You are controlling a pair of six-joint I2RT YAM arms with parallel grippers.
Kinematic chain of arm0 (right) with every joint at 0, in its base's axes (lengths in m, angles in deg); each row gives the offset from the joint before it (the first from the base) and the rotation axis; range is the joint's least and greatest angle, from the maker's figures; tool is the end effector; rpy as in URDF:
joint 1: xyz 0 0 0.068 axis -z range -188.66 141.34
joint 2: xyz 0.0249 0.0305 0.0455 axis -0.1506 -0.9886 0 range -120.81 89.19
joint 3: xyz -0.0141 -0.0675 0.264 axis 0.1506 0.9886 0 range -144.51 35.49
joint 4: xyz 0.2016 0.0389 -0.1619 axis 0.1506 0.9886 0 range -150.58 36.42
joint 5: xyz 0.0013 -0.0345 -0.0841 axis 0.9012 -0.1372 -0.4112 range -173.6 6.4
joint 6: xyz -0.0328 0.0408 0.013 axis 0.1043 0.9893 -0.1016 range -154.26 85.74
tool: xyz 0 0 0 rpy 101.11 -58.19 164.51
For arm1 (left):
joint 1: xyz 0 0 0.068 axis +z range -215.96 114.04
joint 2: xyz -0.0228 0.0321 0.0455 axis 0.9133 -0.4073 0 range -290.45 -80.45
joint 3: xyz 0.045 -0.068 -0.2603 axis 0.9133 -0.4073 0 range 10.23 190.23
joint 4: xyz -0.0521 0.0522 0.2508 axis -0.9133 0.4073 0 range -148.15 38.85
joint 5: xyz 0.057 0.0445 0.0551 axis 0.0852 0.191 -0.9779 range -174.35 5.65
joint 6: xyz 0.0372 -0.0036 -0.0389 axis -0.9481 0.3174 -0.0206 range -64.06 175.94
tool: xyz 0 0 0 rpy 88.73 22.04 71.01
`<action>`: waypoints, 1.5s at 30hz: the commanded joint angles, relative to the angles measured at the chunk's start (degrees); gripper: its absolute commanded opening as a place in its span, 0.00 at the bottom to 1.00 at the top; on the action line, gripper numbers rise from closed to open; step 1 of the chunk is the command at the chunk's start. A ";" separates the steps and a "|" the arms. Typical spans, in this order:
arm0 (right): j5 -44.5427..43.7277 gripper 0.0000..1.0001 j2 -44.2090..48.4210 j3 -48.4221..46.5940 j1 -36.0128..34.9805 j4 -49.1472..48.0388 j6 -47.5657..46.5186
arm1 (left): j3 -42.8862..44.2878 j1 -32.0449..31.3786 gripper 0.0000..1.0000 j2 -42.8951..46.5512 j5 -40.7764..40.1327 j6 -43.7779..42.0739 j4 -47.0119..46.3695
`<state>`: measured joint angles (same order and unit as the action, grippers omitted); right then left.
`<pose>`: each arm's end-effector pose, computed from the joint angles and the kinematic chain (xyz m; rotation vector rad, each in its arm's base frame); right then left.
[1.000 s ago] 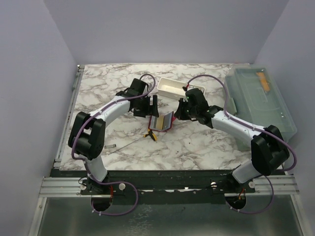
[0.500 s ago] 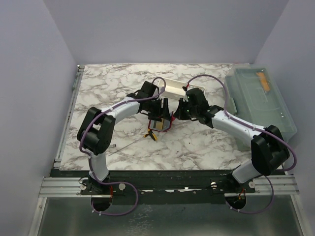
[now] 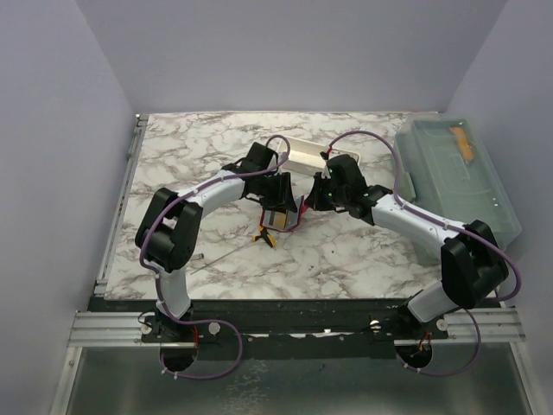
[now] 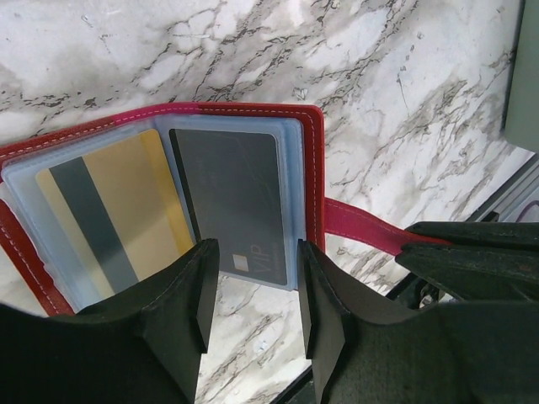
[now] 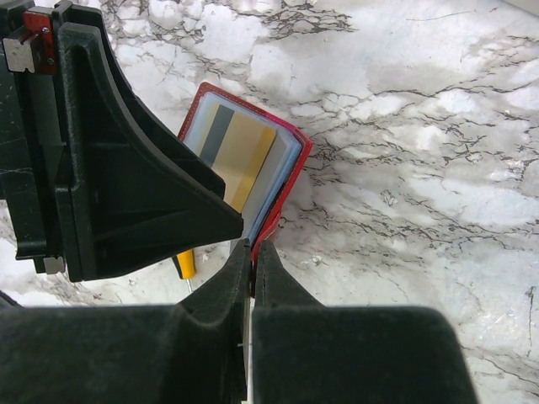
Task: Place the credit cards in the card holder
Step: Open the card holder at the center of the board.
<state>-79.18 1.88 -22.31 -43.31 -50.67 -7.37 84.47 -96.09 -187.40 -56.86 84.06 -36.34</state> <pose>0.2741 0.1926 0.2393 -0.2011 2.3332 0.6435 0.3349 -0.2134 0.1982 0.2547 2.6562 -0.9828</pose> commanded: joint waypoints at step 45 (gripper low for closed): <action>0.00 0.00 2.37 0.08 0.04 0.33 0.35 | 0.18 -0.24 0.57 3.33 -24.13 -2.59 5.05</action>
<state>-77.54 1.90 -22.31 -43.31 -50.64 -7.32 84.68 -97.86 -186.83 -73.04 83.49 -33.85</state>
